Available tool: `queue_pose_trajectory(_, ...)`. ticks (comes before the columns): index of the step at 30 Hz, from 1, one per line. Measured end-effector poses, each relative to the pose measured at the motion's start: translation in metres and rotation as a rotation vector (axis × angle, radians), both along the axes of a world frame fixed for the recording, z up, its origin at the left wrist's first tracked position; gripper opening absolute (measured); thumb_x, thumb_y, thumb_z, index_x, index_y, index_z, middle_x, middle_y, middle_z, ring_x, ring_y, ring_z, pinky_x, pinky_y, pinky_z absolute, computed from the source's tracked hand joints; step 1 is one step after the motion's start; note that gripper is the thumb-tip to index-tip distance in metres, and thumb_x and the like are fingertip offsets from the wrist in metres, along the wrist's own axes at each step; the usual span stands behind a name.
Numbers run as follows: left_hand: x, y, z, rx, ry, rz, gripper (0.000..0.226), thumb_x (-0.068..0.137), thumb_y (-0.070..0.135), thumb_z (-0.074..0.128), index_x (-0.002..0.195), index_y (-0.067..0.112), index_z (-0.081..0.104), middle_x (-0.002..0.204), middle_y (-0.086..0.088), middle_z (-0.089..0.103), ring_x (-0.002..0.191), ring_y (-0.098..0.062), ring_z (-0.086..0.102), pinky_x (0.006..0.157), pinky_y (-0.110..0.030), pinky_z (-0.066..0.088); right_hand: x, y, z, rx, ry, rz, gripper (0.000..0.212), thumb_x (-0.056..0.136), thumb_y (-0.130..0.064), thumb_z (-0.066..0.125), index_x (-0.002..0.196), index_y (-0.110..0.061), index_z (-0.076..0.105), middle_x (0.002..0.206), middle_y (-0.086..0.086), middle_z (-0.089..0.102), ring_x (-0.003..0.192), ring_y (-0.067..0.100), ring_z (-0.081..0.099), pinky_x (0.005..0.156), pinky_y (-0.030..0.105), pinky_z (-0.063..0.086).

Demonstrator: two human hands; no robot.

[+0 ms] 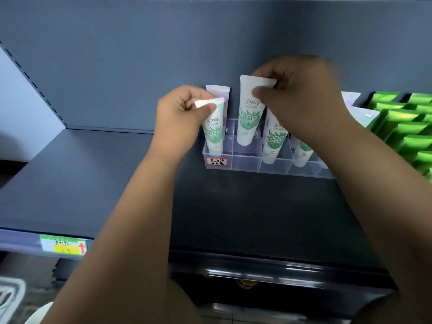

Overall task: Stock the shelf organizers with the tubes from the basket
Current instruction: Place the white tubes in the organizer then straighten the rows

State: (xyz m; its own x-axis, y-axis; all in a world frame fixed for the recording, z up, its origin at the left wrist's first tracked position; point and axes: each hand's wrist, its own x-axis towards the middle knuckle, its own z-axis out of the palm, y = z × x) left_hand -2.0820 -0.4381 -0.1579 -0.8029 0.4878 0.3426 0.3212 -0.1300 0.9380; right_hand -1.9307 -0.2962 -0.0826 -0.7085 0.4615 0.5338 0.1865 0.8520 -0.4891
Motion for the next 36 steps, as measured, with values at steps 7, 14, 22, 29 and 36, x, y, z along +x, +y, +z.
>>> queue_pose_trajectory(7,-0.002,0.002,-0.006,-0.054,0.033,0.007,0.014,0.085,0.000,0.074,0.084,0.013,0.071,0.080,-0.001,0.070,0.077,-0.017,0.063,0.075,-0.038,0.055,-0.014,0.003,-0.013,0.145,-0.090,0.031,0.014,0.087,-0.016,0.065,0.094,-0.018,0.077,0.094,-0.005,0.075,0.082,0.015,0.065,0.079,0.029,0.051)
queue_pose_trajectory(14,-0.002,0.013,-0.007,-0.080,0.079,0.023,0.024,0.086,-0.002,0.069,0.087,0.021,0.075,0.080,0.003,0.067,0.074,-0.014,0.055,0.070,-0.028,0.050,-0.018,0.011,-0.028,0.208,-0.163,-0.015,0.013,0.090,-0.015,0.063,0.095,-0.019,0.074,0.092,0.001,0.073,0.079,0.017,0.057,0.073,0.025,0.042)
queue_pose_trajectory(22,0.002,0.019,-0.007,-0.075,0.062,0.050,0.034,0.087,-0.007,0.063,0.086,0.025,0.074,0.098,-0.004,0.076,0.080,-0.011,0.063,0.075,-0.026,0.054,-0.021,0.008,-0.034,0.265,-0.216,-0.018,0.017,0.089,-0.013,0.060,0.096,-0.019,0.074,0.095,0.002,0.073,0.091,0.024,0.063,0.079,0.035,0.053)
queue_pose_trajectory(29,0.006,0.018,-0.005,-0.095,0.055,0.064,0.031,0.087,-0.007,0.061,0.088,0.021,0.074,0.097,-0.004,0.076,0.078,-0.010,0.063,0.075,-0.028,0.055,-0.020,0.010,-0.036,0.284,-0.208,-0.037,0.024,0.089,-0.011,0.057,0.104,-0.020,0.073,0.102,0.003,0.073,0.095,0.027,0.064,0.081,0.037,0.055)
queue_pose_trajectory(36,0.009,0.017,-0.002,-0.107,0.050,0.066,0.033,0.087,-0.010,0.057,0.094,0.017,0.074,0.095,0.000,0.075,0.077,-0.007,0.063,0.072,-0.021,0.054,-0.020,0.010,-0.034,0.324,-0.182,0.000,0.035,0.089,-0.006,0.056,0.117,-0.021,0.072,0.112,0.006,0.074,0.102,0.031,0.066,0.088,0.042,0.056)
